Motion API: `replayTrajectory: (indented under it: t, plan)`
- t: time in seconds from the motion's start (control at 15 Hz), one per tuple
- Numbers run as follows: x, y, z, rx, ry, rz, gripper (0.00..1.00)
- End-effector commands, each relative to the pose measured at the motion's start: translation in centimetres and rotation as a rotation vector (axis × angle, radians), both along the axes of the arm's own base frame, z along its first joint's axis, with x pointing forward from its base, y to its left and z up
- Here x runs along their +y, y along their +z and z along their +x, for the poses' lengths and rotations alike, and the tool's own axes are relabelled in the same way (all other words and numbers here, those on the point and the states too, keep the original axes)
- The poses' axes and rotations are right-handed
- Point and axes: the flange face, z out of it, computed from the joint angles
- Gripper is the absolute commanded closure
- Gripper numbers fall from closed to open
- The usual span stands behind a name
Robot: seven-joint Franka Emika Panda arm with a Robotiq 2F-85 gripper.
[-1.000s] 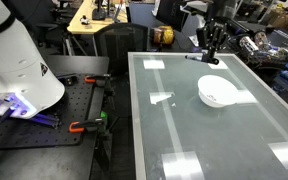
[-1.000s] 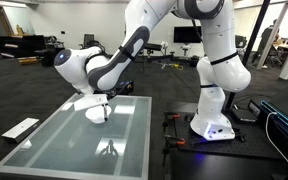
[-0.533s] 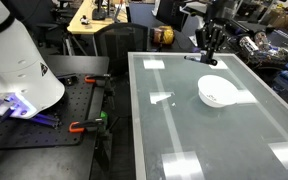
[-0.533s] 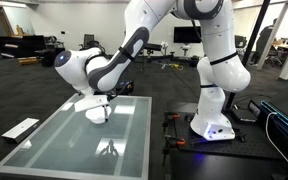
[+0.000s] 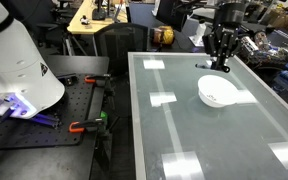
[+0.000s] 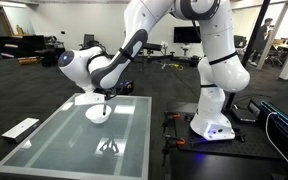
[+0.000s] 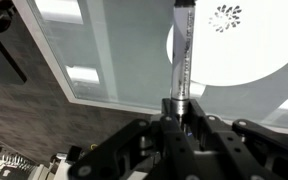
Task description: Put the marker in the bowl
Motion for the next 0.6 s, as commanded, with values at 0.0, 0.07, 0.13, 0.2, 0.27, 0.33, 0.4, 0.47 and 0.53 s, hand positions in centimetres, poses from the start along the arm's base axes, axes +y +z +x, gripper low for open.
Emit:
replayTrajectory:
  t: [0.0,0.07,0.13,0.2,0.27,0.33,0.4,0.47,0.53]
  plan:
    - [-2.2,0.4,1.2,-0.071,-0.07,-0.026,0.95]
    - [-2.8,0.4,1.4,-0.079,-0.084,-0.03,0.95]
    - [-3.3,0.3,1.7,-0.086,-0.095,-0.035,0.95]
    - [-3.7,0.1,2.0,-0.094,-0.102,-0.046,0.95]
    - [-4.0,-0.2,2.3,-0.098,-0.103,-0.055,0.95]
    - [-4.2,-0.6,2.6,-0.106,-0.105,-0.064,0.95]
    - [-4.3,-1.0,2.9,-0.108,-0.099,-0.068,0.95]
    - [-4.4,-1.5,3.3,-0.113,-0.1,-0.075,0.95]
    - [-4.3,-2.0,3.6,-0.114,-0.092,-0.079,0.95]
